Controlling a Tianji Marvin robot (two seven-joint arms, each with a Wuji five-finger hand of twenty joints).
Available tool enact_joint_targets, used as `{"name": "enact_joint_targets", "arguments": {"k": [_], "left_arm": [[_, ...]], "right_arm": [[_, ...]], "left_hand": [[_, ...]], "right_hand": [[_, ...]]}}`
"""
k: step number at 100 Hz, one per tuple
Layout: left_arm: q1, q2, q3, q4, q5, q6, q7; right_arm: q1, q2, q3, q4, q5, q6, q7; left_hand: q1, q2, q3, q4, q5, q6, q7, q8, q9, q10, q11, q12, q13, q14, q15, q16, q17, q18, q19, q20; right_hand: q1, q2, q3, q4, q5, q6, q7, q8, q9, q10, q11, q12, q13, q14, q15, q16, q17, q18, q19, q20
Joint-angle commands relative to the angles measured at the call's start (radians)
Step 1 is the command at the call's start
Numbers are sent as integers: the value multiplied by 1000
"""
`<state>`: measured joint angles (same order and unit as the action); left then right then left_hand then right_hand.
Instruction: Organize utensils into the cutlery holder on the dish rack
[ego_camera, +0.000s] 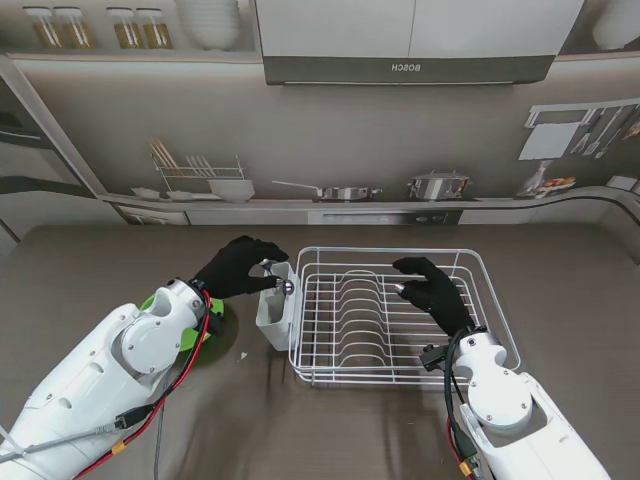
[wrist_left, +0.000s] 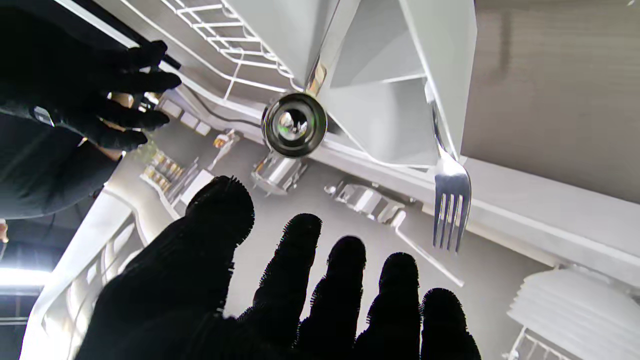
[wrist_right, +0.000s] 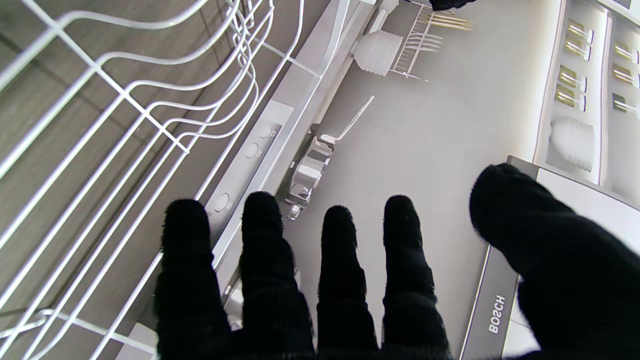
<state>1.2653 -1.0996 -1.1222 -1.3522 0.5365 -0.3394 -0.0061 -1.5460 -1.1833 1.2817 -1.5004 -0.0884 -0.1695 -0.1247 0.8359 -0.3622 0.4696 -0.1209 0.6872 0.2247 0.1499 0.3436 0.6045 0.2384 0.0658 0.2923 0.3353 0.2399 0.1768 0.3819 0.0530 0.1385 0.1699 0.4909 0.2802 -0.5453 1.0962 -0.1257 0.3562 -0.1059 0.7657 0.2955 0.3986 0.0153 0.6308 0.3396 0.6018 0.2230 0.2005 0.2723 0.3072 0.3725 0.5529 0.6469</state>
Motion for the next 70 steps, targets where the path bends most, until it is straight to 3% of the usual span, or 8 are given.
{"name": "enact_joint_targets", "arguments": {"k": [1, 49, 70], "left_arm": [[12, -8, -9, -13, 7, -5, -5], [127, -24, -80, -104, -21, 0, 74], [203, -42, -98, -150, -78, 2, 129]], "right_arm": [[-1, -5, -5, 0, -1, -4, 11], [4, -5, -13, 6, -4, -13, 11], [7, -3, -15, 12, -13, -26, 14]], "left_hand": [[-19, 39, -23, 37, -33, -9, -22, -13, -51, 0, -7, -19, -31, -17, -26, -15, -22, -47, -32, -16], [-19, 51, -77, 47, -56, 20, -32, -37, -50, 3, 1, -45, -22, -21, -45, -36, -6, -49, -37, -30], [-33, 44, -96, 48, -74, 30, -39, -43, -48, 10, 0, -46, -20, -10, -51, -45, -3, -38, -44, -43]], "right_hand": [[-27, 13, -13, 25, -10, -4, -9, -25, -7, 3, -12, -14, 22, -7, 2, 11, 6, -8, -22, 21], [-27, 5, -15, 24, -11, -9, -11, -26, -7, -7, -13, -14, 13, -8, -3, 9, 5, -10, -23, 22], [-29, -10, -20, 23, -13, -16, -13, -27, -9, -16, -14, -15, 1, -15, -10, 6, 1, -15, -25, 21]]}}
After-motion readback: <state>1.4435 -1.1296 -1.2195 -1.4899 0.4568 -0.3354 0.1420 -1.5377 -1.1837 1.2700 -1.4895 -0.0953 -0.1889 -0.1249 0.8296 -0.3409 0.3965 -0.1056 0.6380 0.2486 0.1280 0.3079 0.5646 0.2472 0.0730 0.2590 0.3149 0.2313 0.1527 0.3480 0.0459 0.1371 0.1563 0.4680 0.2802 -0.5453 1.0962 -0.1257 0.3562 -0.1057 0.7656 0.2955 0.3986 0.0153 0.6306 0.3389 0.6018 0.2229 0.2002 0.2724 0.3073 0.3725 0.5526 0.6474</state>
